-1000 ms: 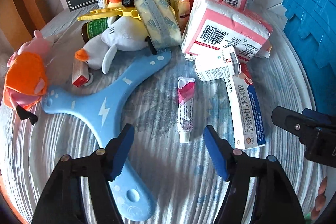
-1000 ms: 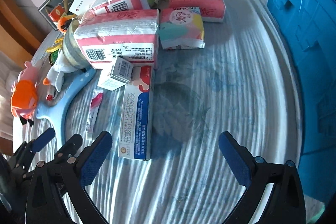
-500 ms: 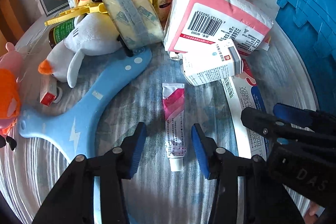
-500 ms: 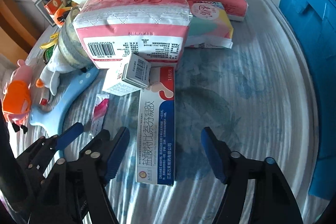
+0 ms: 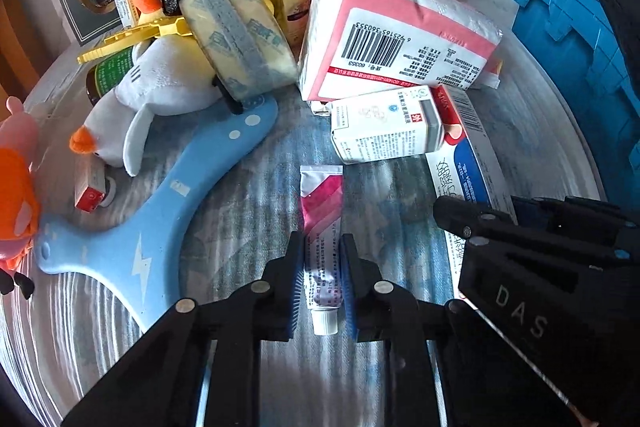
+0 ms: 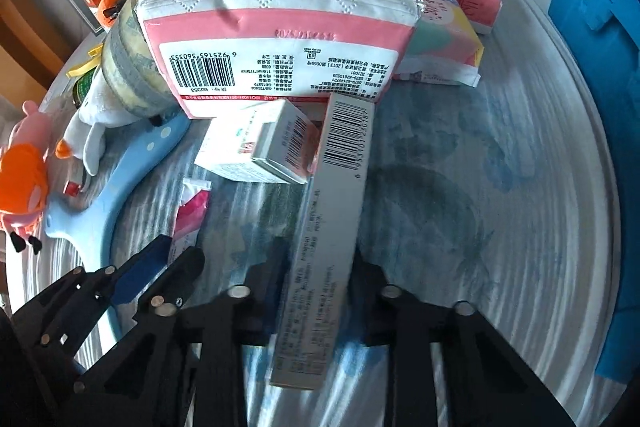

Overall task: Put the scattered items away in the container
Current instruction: 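Grasp the pink-striped tube with the left tool while the right tool grasps the toothpaste box, then carry the tube and toothpaste box into the blue crate and release both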

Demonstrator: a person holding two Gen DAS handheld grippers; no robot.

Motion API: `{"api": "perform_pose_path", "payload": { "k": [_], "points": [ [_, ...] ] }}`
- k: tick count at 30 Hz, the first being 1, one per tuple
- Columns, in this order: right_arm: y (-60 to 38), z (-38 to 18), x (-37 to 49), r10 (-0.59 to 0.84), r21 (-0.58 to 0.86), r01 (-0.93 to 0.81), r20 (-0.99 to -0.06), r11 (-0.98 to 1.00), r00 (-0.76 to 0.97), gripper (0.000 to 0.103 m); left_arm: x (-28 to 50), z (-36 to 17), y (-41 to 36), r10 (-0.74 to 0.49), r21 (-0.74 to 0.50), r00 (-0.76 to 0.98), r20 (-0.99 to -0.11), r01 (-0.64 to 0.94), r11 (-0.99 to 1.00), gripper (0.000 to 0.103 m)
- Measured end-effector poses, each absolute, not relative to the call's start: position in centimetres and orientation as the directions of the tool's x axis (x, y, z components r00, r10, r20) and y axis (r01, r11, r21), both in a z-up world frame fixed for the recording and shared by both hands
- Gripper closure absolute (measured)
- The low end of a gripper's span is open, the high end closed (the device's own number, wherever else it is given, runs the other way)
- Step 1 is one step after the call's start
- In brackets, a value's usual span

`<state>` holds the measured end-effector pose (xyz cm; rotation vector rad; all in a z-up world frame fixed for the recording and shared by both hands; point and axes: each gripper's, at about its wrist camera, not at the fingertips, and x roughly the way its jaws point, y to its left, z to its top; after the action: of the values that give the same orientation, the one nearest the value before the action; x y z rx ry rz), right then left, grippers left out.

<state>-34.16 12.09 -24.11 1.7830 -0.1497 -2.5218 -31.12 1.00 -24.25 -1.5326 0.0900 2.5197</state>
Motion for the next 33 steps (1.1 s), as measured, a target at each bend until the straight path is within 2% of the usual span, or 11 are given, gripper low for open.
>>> {"api": "perform_pose_path", "payload": {
  "k": [11,24,33],
  "points": [
    [13.9,-18.6,-30.1,-0.108,0.136,-0.031,-0.885,-0.99,-0.453,0.08,-27.9,-17.9,0.6,0.154,-0.049,-0.554,-0.818,-0.199,-0.979,0.086],
    [14.3,-4.1,-24.3,-0.006,0.057,-0.051,-0.722,-0.997,-0.692,0.08,-26.0,-6.4,2.4,0.24,-0.057,-0.703,-0.67,-0.273,-0.96,0.086],
    [17.6,4.6,-19.8,0.092,0.006,-0.118,-0.594,-0.993,-0.799,0.08,-23.7,1.5,7.5,0.349,-0.067,-0.749,-0.564,-0.38,-0.923,0.086]
  ]
}}
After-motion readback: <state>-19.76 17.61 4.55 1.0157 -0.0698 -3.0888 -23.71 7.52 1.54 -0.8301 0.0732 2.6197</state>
